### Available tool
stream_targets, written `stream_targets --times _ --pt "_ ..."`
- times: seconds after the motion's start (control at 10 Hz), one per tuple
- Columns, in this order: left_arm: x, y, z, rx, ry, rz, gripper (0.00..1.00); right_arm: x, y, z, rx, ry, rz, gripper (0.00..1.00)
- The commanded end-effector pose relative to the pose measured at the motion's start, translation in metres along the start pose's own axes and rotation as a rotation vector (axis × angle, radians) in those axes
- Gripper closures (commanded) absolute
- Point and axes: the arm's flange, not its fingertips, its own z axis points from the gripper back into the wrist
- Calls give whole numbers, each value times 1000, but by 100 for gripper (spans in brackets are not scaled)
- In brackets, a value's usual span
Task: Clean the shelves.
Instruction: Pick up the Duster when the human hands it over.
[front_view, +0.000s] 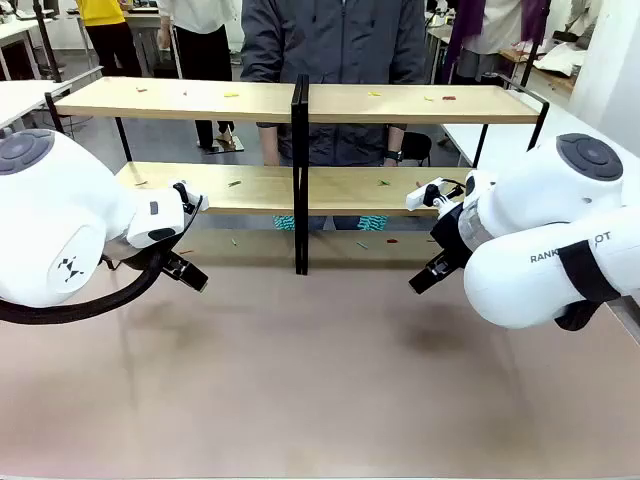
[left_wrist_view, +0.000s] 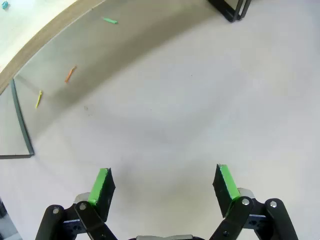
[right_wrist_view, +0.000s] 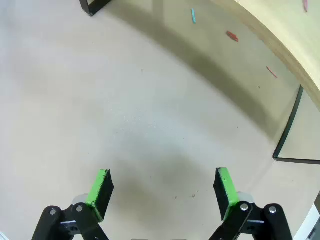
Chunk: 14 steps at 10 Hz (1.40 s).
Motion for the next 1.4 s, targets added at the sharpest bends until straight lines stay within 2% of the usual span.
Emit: stream_targets --times 0.0,1.3 --pt "0 0 0 0 0 0 0 0 0 0 0 0 0 0" --pt "0 0 0 0 0 0 0 0 0 0 0 0 0 0"
